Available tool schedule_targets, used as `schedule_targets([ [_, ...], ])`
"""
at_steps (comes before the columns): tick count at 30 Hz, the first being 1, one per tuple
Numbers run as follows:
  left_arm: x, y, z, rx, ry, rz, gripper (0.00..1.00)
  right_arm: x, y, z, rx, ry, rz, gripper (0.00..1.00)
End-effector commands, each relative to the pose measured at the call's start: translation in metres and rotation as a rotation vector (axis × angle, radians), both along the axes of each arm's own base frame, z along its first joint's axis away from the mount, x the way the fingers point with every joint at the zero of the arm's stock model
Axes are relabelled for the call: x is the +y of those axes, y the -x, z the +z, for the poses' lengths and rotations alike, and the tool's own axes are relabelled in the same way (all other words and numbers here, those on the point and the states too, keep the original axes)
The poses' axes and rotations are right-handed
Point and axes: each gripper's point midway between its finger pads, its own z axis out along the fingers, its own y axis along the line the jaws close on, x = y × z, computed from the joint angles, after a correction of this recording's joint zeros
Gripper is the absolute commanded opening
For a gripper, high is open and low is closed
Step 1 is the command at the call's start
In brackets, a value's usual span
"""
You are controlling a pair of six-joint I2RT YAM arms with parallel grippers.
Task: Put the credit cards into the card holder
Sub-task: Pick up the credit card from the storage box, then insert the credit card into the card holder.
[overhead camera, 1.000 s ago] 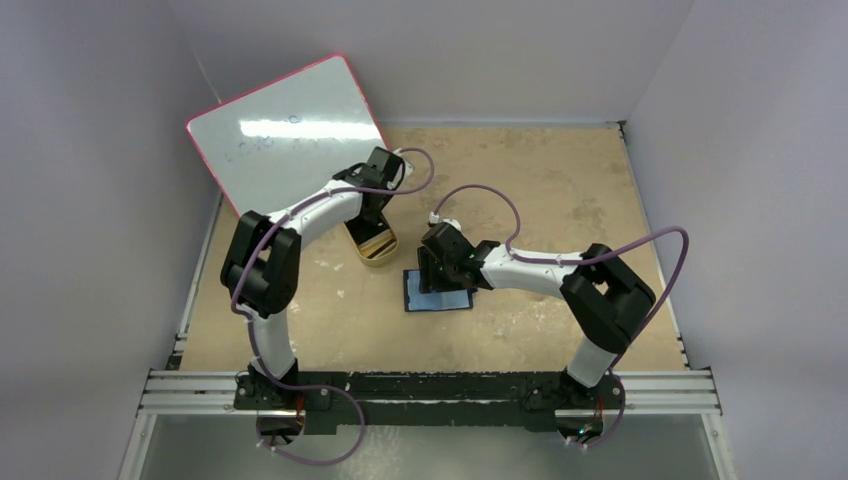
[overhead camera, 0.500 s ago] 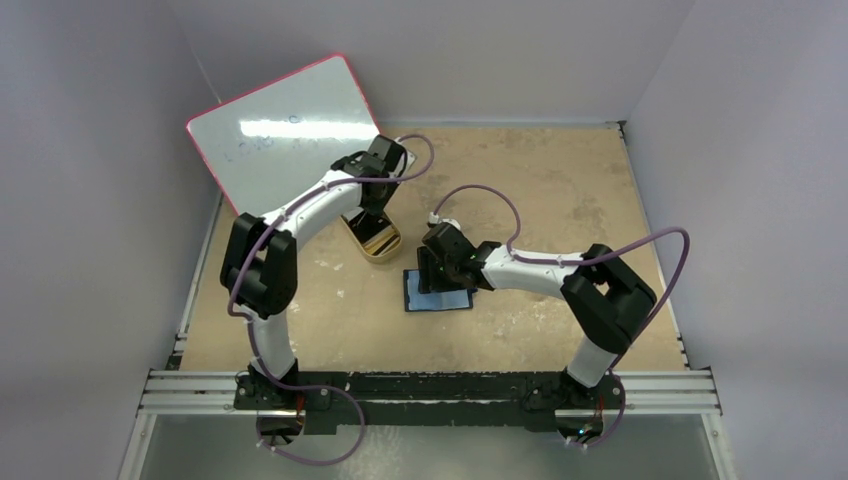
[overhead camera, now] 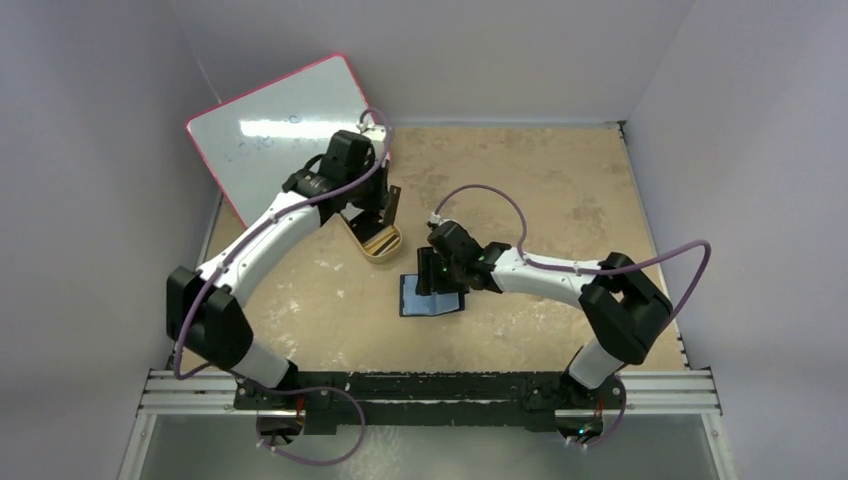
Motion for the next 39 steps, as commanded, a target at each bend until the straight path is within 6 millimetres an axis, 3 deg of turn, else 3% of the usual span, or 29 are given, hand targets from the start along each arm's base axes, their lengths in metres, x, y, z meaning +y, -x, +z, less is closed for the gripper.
schedule_targets([
  [1,-0.029,0.016,0.026,0.015,0.331,0.022,0.00,-0.006,0.002,0.011,-0.009,-0.023,0.013,0.56],
  [8,-0.041,0.046,0.013,0.112,0.593,0.107,0.00,-0.019,-0.001,0.018,-0.028,-0.028,-0.014,0.45],
  [18,-0.070,0.083,-0.030,0.305,0.864,0.138,0.00,-0.047,-0.010,-0.002,-0.021,0.029,-0.082,0.34],
  [25,-0.082,0.103,-0.078,0.403,0.749,0.117,0.00,-0.063,-0.013,-0.011,-0.025,0.080,-0.117,0.27],
  [29,-0.077,0.108,-0.099,0.424,0.663,0.122,0.00,-0.067,-0.013,-0.017,-0.016,0.091,-0.122,0.25],
  [39,-0.066,0.121,-0.131,0.479,0.529,0.093,0.00,-0.072,-0.011,-0.022,-0.012,0.100,-0.131,0.23],
])
